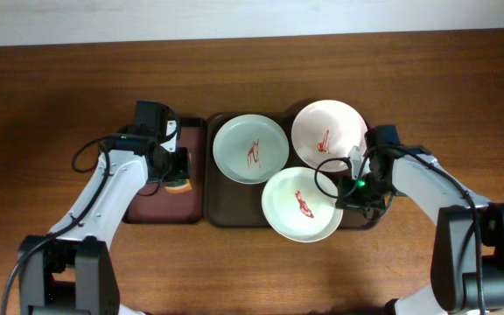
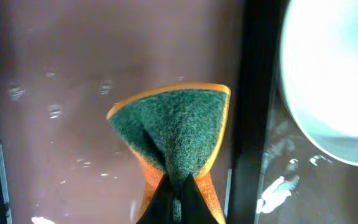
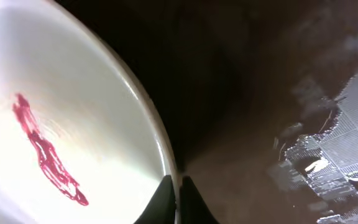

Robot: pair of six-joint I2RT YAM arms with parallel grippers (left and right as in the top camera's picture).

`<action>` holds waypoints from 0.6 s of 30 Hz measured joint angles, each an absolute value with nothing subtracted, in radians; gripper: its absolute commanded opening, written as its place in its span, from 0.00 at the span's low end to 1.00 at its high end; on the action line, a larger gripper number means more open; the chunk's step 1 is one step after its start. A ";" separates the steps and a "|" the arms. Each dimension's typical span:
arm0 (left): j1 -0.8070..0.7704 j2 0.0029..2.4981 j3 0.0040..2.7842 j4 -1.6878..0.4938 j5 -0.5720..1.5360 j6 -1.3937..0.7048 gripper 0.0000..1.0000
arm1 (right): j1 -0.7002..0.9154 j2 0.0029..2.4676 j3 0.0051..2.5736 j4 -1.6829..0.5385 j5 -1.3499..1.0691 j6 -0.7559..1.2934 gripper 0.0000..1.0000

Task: Clean dirty plates on tray and stack at the side
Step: 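Move the sponge over the front plate and hold it with right gripper, then wipe the front plate with the sponge, then return sponge to left tray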

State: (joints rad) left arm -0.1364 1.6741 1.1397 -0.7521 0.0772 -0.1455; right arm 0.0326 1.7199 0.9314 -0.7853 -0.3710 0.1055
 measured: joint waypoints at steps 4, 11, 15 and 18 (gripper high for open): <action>-0.136 1.674 1.140 -0.736 0.269 -0.054 0.00 | 0.033 1.720 0.931 -0.781 -0.406 0.113 0.04; -0.421 1.674 1.132 -0.475 0.606 -0.239 0.00 | 0.033 1.721 0.931 -0.773 -0.411 0.128 0.04; -0.568 1.676 1.130 -0.373 0.520 -0.587 0.00 | 0.033 1.721 0.931 -0.773 -0.411 0.128 0.04; -0.617 1.727 1.130 -0.299 0.495 -0.789 0.00 | 0.033 1.721 0.931 -0.773 -0.411 0.129 0.04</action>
State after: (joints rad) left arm -0.6167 1.7271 1.1301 -0.2993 0.4950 -0.7887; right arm 0.0326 1.7214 0.9314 -0.7734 -0.4107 0.1287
